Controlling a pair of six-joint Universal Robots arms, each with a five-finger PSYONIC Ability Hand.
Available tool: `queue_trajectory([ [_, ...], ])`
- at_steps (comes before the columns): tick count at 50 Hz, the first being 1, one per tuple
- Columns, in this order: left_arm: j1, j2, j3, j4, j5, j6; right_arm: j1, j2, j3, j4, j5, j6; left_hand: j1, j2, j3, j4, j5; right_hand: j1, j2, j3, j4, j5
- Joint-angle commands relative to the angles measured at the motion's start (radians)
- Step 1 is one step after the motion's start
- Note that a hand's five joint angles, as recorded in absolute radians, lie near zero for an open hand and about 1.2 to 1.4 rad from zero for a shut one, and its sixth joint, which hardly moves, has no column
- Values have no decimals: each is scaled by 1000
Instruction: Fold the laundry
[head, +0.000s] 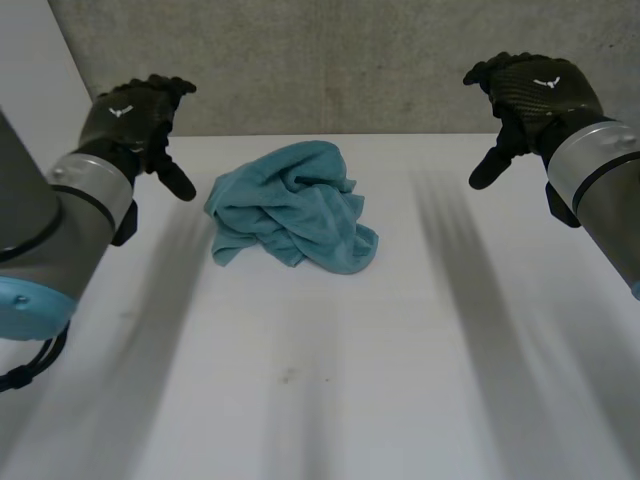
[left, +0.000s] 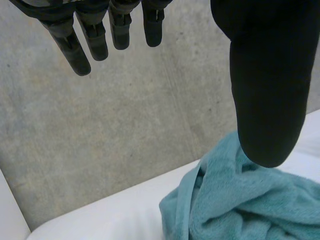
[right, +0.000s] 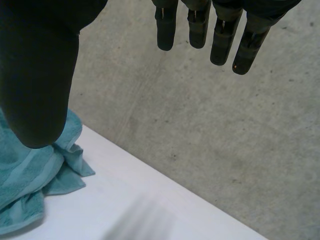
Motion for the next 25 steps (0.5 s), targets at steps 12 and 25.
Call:
queue_trajectory([
  [12,32,-498,225,202,25,-106,1,88,1,1,-5,-41,170,175,174,174,144,-31,-42,-39,-56,-71],
  [25,46,-663,343,263,27,-98,1,99,0,1,-6,-42,530,535,534,534,504,-31,-42,-39,-56,-71],
])
